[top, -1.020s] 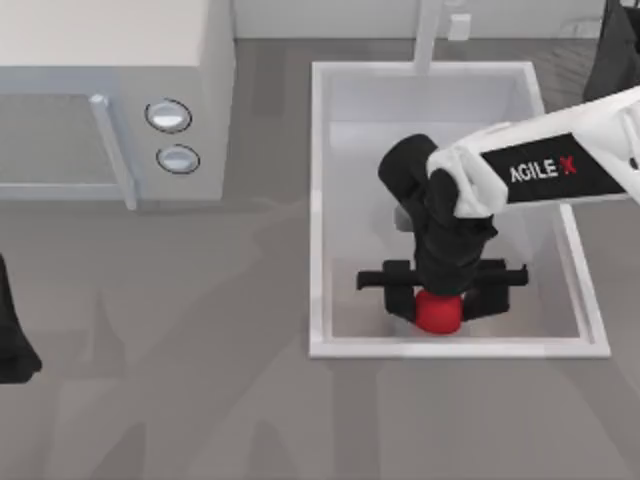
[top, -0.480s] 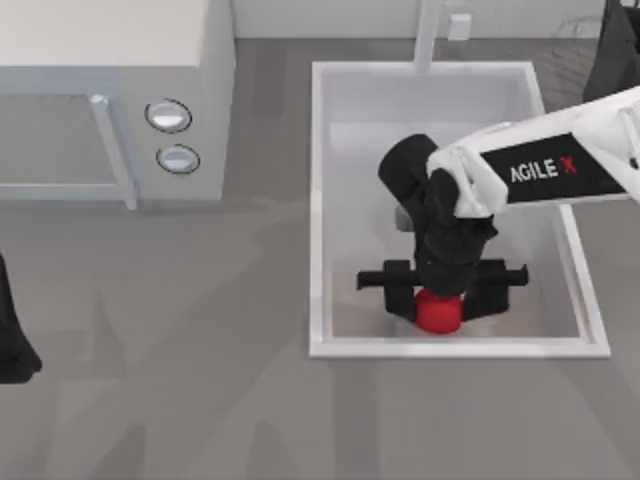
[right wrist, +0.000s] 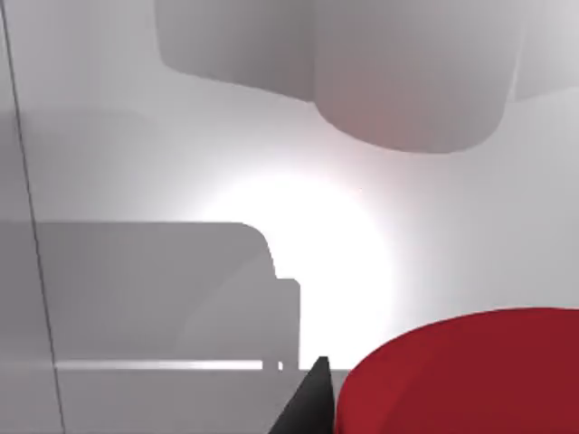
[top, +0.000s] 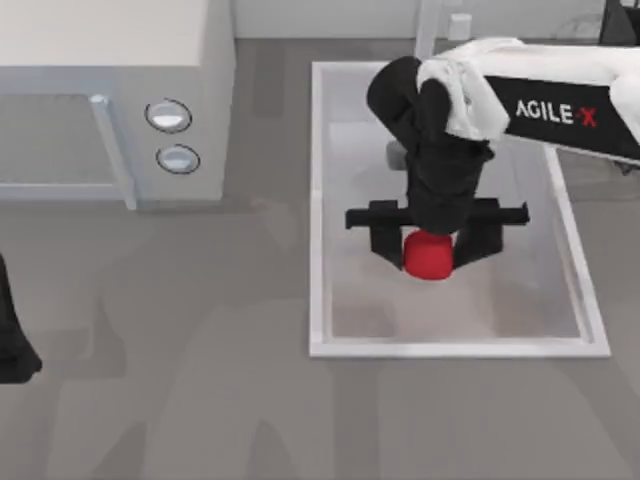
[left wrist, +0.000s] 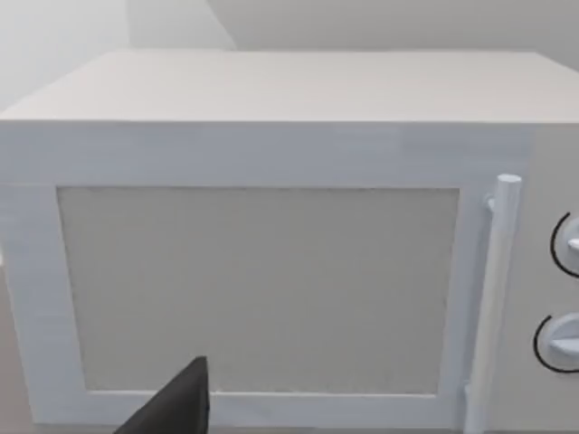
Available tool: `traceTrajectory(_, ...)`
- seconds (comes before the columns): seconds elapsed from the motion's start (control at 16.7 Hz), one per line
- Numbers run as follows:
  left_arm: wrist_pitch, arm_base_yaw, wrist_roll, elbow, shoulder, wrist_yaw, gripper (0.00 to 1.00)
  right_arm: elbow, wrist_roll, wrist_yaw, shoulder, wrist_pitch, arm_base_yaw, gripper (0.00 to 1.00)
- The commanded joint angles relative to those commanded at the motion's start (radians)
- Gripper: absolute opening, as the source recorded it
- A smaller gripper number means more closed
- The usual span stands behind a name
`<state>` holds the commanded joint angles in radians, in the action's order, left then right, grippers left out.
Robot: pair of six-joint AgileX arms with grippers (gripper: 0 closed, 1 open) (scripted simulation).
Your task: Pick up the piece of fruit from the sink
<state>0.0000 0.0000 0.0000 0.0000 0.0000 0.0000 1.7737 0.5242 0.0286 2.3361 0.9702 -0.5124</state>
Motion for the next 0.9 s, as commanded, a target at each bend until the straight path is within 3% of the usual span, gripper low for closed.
traceTrajectory(0.42,0.000,0.000,0.000,0.000,0.000,0.000,1.00,0.363,-0.006,-0.001,-0.113,0.500,0.005,0.00)
traceTrajectory(0.9,0.000,0.000,0.000,0.000,0.000,0.000,1.00,0.444,-0.008,-0.002,-0.147,0.588,0.004,0.00)
